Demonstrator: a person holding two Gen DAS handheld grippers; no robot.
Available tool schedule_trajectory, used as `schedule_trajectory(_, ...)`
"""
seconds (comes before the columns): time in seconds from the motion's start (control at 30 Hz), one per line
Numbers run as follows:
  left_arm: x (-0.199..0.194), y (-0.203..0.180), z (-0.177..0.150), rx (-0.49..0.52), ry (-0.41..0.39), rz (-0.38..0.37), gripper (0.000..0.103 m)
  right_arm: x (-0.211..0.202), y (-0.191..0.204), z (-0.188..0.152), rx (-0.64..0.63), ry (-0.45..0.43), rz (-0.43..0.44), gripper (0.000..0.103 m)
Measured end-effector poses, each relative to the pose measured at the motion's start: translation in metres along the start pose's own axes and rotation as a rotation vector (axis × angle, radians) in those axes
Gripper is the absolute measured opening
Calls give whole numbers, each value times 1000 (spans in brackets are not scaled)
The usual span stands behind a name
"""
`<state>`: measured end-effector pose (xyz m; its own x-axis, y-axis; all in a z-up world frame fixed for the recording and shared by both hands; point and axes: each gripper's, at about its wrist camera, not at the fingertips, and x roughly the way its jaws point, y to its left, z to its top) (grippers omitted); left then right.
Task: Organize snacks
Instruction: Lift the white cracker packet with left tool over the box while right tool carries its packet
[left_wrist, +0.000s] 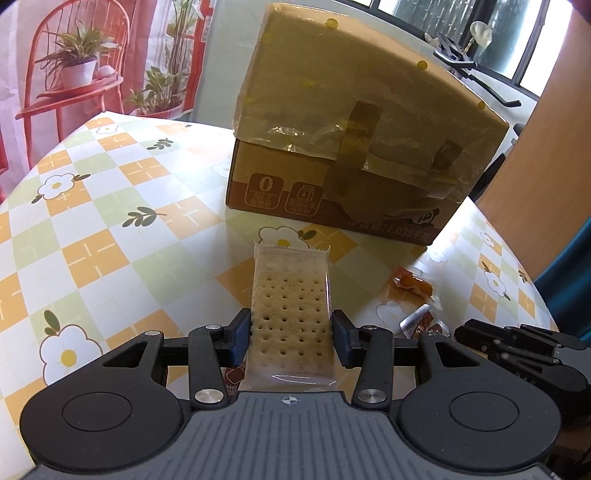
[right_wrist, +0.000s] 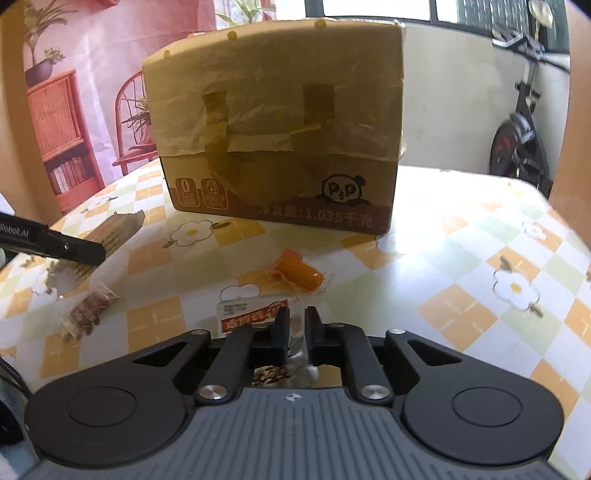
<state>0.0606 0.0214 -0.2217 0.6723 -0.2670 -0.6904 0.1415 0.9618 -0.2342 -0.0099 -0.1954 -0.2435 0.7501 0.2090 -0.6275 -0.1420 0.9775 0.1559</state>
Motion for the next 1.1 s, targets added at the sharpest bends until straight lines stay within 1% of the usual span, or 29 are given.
schedule_trajectory(0.03, 0, 0, 0, 1, 2, -3, 48, 0, 0, 0, 1, 6, 13, 29)
schedule_trajectory(0.1, 0, -1, -1, 5, 3, -7, 48, 1, 4, -2, -24, 15, 9, 38)
schedule_trajectory(0.17, 1, -2, -1, 11, 5, -11, 48, 4, 7, -5, -43, 35, 9, 38)
schedule_trajectory(0.2, 0, -3, -2, 13, 5, -13, 48, 7, 6, -6, -41, 50, 13, 40)
schedule_trajectory(0.27, 0, -3, -3, 15, 6, -14, 48, 14, 6, -9, -43, 87, 18, 48)
schedule_trajectory(0.33, 0, -2, -4, 14, 10, -14, 48, 16, 6, -12, -46, 79, 19, 52)
schedule_trajectory(0.43, 1, -2, -5, 12, 12, -15, 48, 20, 12, -12, -88, 78, -1, 56)
schedule_trajectory(0.5, 1, -2, -5, 14, 12, -16, 48, 24, 16, -12, -112, 77, -9, 56)
schedule_trajectory(0.57, 1, -2, -5, 14, 12, -15, 48, 27, 18, -11, -123, 74, -16, 54)
schedule_trajectory(0.6, 1, -2, -5, 13, 12, -16, 48, 28, 19, -10, -126, 77, -17, 50)
schedule_trajectory(0.63, 1, -1, -5, 12, 12, -16, 48, 27, 20, -9, -129, 81, -10, 41)
schedule_trajectory(0.77, 0, -1, -4, 12, 8, -17, 48, 23, 23, -8, -139, 80, -11, 36)
schedule_trajectory(0.9, 0, -1, -4, 15, 11, -22, 48, 11, 18, -4, -105, 26, -31, 24)
schedule_trajectory(0.93, 0, -1, -4, 16, 11, -23, 48, 8, 16, -1, -96, 12, -38, 19)
schedule_trajectory(0.97, 0, -1, -4, 18, 11, -24, 48, 4, 13, 2, -84, -1, -41, 18)
schedule_trajectory(1.0, 0, -1, -4, 19, 10, -25, 48, 1, 11, 5, -76, -13, -45, 6)
schedule_trajectory(1.1, -1, -2, -4, 20, 9, -26, 48, -6, 6, 13, -64, -46, -54, 6)
